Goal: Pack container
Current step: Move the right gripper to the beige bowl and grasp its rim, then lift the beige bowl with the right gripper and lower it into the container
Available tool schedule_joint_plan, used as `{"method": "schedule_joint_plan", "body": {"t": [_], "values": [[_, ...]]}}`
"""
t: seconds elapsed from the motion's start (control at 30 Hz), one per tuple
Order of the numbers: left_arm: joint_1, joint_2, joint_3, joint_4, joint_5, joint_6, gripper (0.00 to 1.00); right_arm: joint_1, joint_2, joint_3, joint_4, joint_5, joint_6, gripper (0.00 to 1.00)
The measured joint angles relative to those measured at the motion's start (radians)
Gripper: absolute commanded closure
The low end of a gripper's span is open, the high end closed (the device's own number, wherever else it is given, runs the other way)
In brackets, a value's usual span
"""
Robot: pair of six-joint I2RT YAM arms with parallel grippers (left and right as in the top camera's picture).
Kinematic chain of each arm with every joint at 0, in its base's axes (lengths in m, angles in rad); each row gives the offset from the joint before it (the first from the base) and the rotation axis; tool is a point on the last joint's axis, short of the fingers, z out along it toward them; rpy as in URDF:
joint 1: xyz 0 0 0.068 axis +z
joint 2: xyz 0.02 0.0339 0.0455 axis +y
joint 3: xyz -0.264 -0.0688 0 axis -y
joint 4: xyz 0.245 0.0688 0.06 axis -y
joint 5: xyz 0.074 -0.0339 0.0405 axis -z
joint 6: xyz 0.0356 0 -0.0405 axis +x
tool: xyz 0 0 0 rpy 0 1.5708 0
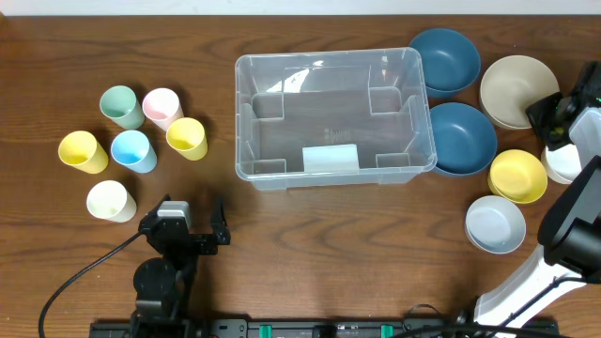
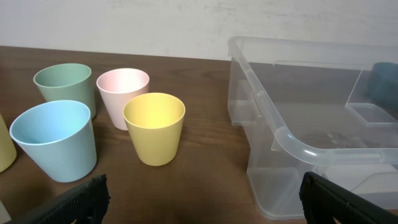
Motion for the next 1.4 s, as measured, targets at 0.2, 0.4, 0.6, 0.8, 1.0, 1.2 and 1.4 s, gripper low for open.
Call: {"method": "schedule_joint_plan", "body": {"t": [0.2, 0.4, 0.6, 0.8, 1.0, 1.2, 1.4], "values": [[0.0, 0.0, 0.0, 0.0, 0.0, 0.0, 0.02, 0.0, 0.0, 0.0, 0.023, 0.0, -0.012, 0.98], [0.0, 0.0, 0.0, 0.0, 0.0, 0.0, 0.02, -0.019, -0.003, 0.026, 0.002, -0.026, -0.06, 0.99], [0.0, 0.0, 0.0, 0.0, 0.0, 0.0, 0.02, -0.04, -0.097, 0.165, -0.1, -0.062, -0.151, 0.99], [0.0, 0.0, 0.0, 0.0, 0.0, 0.0, 0.02, 0.015, -0.32, 0.253, -0.102, -0.227, -0.238, 0.99], [0.0, 0.0, 0.0, 0.0, 0.0, 0.0, 0.02, 0.26, -0.429, 0.275, -0.154, -0.343, -0.295, 0.99], [0.0, 0.0, 0.0, 0.0, 0.0, 0.0, 0.02, 0.537, -0.377, 0.256, -0.21, -0.267, -0.345, 0.98], [0.0, 0.0, 0.0, 0.0, 0.0, 0.0, 0.02, 0.707, -0.284, 0.254, -0.262, -0.085, -0.391, 0.99]]}}
